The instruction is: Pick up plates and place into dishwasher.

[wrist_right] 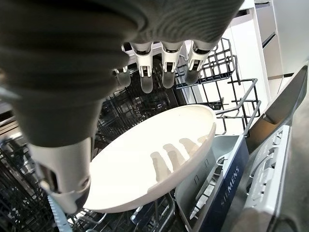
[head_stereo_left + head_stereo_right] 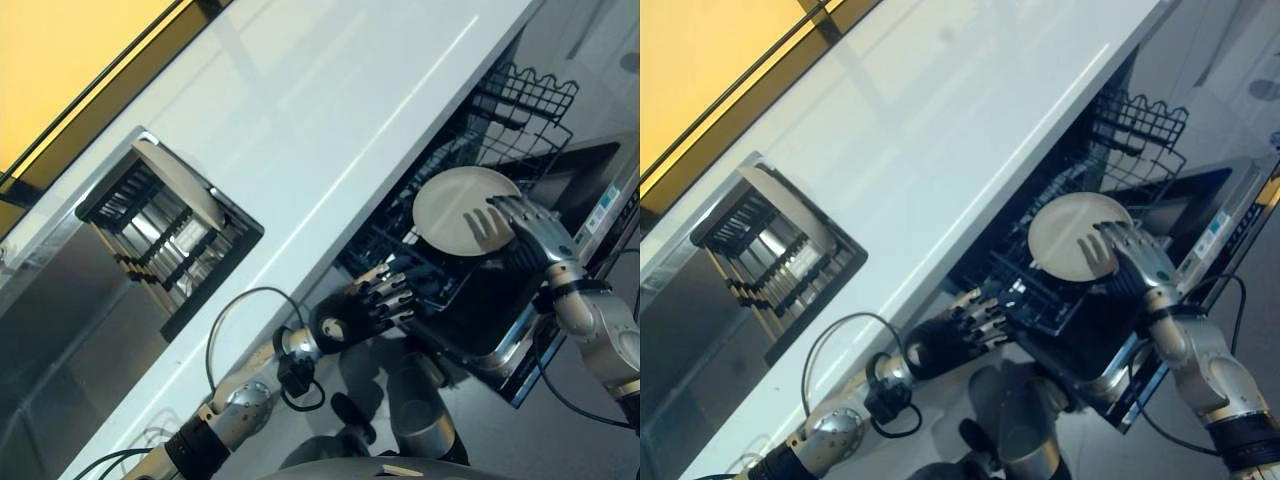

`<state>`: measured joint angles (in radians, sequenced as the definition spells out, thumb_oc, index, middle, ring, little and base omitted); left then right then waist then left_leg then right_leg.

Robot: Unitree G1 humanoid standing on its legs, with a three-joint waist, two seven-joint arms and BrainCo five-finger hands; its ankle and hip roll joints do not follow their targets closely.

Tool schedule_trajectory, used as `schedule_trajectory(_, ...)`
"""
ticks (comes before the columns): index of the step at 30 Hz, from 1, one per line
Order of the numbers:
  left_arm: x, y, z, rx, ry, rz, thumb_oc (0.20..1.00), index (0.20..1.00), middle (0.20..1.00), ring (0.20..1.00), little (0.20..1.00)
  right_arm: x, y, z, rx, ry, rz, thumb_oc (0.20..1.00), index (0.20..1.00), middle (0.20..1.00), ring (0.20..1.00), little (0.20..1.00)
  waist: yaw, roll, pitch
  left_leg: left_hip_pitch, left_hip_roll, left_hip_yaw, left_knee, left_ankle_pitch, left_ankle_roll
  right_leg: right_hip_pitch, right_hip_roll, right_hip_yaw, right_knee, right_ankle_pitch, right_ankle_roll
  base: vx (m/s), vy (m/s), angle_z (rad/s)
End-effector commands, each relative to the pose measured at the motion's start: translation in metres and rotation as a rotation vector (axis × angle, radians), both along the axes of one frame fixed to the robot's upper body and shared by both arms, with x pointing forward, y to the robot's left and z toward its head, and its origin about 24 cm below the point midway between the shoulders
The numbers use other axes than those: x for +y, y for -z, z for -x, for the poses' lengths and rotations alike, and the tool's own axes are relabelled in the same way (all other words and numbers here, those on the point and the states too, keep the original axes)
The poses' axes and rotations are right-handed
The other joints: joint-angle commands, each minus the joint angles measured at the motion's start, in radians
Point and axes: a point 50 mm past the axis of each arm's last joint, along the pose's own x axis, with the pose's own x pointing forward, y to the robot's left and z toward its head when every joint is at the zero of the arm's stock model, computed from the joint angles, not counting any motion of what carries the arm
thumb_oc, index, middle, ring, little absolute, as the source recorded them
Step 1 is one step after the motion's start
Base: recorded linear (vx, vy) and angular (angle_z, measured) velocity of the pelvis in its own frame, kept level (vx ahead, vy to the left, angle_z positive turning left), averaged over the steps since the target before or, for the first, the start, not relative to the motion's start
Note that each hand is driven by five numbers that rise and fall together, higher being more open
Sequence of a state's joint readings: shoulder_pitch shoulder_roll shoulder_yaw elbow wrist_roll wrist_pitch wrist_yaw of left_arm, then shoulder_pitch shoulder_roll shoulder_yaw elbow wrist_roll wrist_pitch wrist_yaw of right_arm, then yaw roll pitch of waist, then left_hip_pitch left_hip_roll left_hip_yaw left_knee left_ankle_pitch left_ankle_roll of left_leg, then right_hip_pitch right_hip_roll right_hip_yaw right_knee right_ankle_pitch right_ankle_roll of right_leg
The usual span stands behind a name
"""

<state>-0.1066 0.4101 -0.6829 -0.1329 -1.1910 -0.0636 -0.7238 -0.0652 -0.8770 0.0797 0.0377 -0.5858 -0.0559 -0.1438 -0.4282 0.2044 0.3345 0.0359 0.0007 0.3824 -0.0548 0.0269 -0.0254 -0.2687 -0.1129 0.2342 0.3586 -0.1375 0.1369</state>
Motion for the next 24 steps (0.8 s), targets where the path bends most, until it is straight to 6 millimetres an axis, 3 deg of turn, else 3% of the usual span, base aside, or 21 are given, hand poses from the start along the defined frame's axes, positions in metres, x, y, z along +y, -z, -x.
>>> schedule_trajectory(1,0.000,0.003,0.003,0.006,-0.055,0.043,1.000,1.000,1.000,1.000,1.000,0.022,-0.007,0.003,-0.027,-0.119,-0.018,1.000,1.000,1.000,1.000,1.000,-0.017,-0.029,-0.058,-0.056,0.038,-0.040,0.264,-0.215,0.063,-0.072,0.012,-0.028,-0.127,0.183,0.022,0.00,0.000,0.00)
schedule_trajectory(15,-0.001,0.002,0.002,-0.001,-0.053,0.039,1.000,1.000,1.000,1.000,1.000,0.034,0.006,0.001,0.049,-0.150,-0.003,1.000,1.000,1.000,1.000,1.000,-0.008,-0.030,-0.050,-0.062,0.037,-0.044,0.261,-0.212,0.063,-0.084,0.015,-0.040,-0.122,0.185,0.019,0.00,0.000,0.00)
schedule_trajectory(24,-0.004,0.001,0.001,-0.011,-0.030,0.040,1.000,1.000,1.000,1.000,1.000,0.031,0.022,-0.010,0.052,-0.103,0.052,1.000,1.000,1.000,1.000,1.000,0.005,-0.017,-0.044,-0.068,0.034,-0.052,0.266,-0.214,0.065,-0.089,0.007,-0.047,-0.120,0.186,0.018,0.00,0.000,0.00)
